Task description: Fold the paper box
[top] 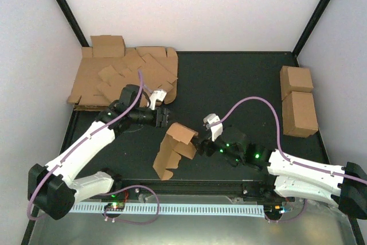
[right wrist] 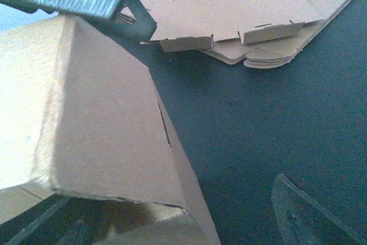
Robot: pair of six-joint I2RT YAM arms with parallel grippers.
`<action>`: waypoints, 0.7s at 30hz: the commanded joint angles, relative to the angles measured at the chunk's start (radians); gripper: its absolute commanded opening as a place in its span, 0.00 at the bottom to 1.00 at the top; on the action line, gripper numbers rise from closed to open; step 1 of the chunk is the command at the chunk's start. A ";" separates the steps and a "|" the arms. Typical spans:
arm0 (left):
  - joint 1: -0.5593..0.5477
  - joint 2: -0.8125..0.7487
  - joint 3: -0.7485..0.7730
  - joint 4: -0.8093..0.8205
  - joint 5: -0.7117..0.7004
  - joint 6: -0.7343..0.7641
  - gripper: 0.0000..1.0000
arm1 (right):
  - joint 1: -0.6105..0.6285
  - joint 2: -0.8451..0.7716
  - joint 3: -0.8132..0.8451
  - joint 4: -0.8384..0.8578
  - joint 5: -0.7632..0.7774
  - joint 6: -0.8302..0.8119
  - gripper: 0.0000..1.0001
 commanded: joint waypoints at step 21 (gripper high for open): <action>-0.024 0.012 -0.080 0.052 -0.006 -0.004 0.51 | -0.004 -0.088 0.014 -0.098 -0.012 -0.036 0.96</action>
